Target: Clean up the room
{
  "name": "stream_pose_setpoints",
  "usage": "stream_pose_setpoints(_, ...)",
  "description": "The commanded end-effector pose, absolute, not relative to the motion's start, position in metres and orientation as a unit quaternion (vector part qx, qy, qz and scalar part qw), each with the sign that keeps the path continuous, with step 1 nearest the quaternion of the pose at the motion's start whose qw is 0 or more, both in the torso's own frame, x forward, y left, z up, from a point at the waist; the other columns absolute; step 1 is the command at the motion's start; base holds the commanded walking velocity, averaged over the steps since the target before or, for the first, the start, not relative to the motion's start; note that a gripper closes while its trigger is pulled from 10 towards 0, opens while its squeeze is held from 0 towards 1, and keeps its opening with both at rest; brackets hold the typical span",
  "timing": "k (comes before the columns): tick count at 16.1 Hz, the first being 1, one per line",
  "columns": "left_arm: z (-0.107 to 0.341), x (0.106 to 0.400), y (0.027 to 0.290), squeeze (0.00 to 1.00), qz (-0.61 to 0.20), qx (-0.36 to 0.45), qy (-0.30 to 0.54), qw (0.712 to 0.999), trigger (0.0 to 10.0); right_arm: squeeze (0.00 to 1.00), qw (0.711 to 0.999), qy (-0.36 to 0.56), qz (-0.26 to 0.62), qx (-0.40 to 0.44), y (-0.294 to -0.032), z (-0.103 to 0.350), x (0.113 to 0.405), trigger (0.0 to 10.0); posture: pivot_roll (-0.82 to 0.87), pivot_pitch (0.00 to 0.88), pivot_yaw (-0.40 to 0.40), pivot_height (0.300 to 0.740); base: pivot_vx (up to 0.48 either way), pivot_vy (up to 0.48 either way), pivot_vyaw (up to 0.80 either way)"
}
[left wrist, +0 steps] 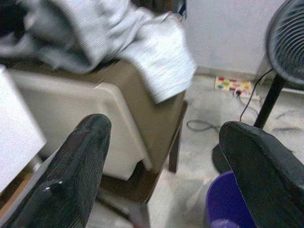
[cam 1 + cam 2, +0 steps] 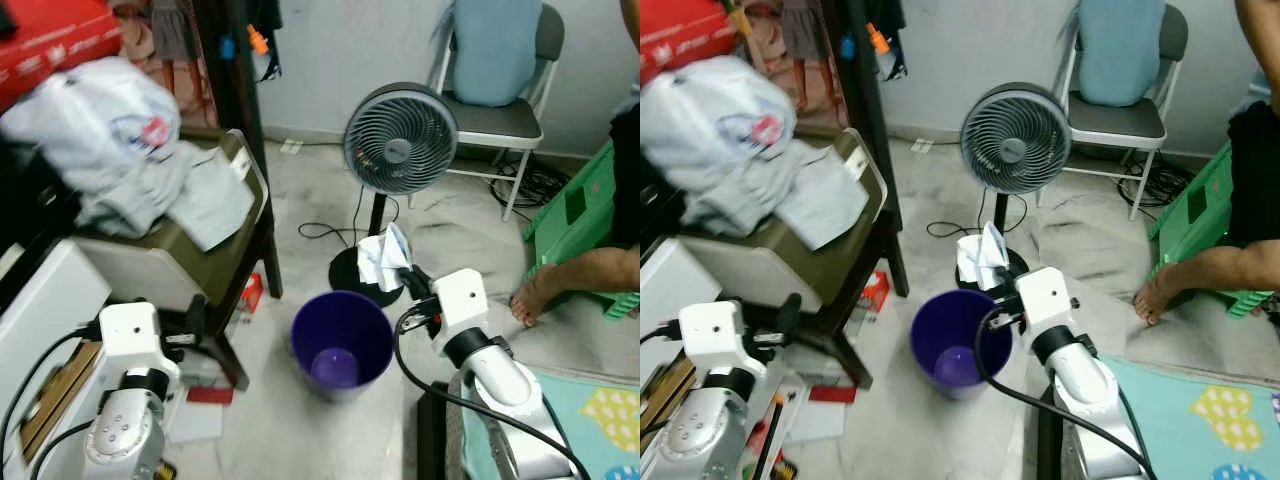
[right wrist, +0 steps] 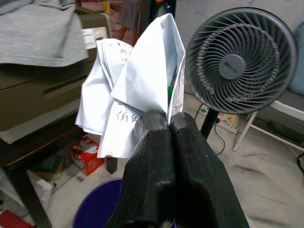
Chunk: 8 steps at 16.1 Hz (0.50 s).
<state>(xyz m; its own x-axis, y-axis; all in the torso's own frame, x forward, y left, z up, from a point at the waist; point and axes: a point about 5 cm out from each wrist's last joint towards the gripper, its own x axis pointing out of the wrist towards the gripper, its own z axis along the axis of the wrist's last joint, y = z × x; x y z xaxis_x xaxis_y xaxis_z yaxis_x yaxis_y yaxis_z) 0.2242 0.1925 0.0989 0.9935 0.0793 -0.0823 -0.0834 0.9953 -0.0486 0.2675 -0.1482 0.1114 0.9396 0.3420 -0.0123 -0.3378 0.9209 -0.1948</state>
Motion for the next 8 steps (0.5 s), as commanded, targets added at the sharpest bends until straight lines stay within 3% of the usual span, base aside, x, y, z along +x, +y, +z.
stream_pose_setpoints(1, 0.0983, 0.2237, 0.1868, 0.0, 0.029, -0.03, 0.042, 0.998, 10.0, 0.0, 0.981, -0.007, 0.168, -0.1, -0.1544, 0.1102, 0.266, 10.0, -0.12, 0.108, -0.009, 0.74, 0.259, 0.0, 0.0)
stream_pose_setpoints(8, 0.0967, 0.2245, 0.1881, 0.0, 0.038, -0.03, 0.048, 0.998, 10.0, 0.0, 0.98, -0.007, 0.167, -0.103, -0.1543, 0.1103, 0.2666, 10.0, -0.12, 0.108, -0.009, 0.74, 0.0, 0.0, 0.0)
